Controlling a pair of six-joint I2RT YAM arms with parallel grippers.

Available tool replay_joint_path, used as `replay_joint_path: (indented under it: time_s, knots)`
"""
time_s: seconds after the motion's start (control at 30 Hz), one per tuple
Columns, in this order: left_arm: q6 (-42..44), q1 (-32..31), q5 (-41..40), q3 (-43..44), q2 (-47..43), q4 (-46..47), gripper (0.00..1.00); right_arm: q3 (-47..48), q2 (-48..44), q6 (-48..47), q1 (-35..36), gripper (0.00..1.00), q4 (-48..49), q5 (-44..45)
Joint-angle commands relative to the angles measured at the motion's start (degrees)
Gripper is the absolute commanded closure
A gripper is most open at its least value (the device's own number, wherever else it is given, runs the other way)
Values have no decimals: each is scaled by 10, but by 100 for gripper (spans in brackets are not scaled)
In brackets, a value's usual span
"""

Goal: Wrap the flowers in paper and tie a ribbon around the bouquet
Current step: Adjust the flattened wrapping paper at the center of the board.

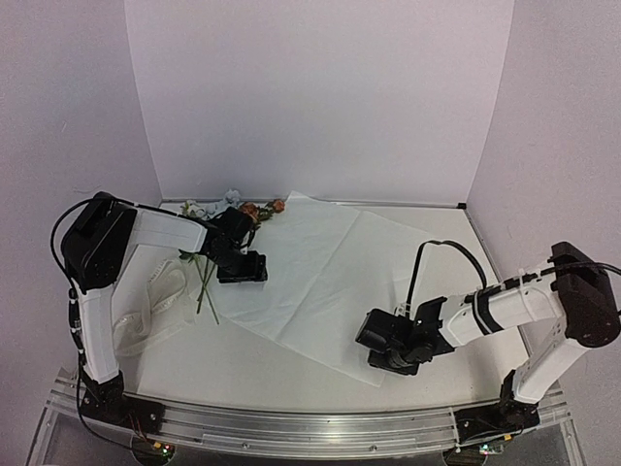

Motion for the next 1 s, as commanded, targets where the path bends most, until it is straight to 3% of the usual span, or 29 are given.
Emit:
replay_joint_path:
  time_s: [0.0, 0.27, 0.57, 0.67, 0.83, 0.97]
  knots:
    - [20, -8, 31, -37, -19, -9, 23, 18, 34, 28, 22, 68, -9, -60]
    - [34, -15, 25, -47, -30, -15, 23, 58, 83, 79, 60, 90, 44, -91]
    - [60, -17, 3, -54, -49, -27, 23, 66, 70, 112, 95, 99, 48, -85]
    - [60, -17, -5, -54, -45, -25, 23, 46, 46, 115, 98, 93, 48, -77]
    - [61, -18, -13, -50, -32, -24, 23, 75, -7, 55, 109, 68, -25, -54]
    - [60, -17, -12, -53, -41, -22, 23, 64, -67, 17, 110, 59, -81, -18]
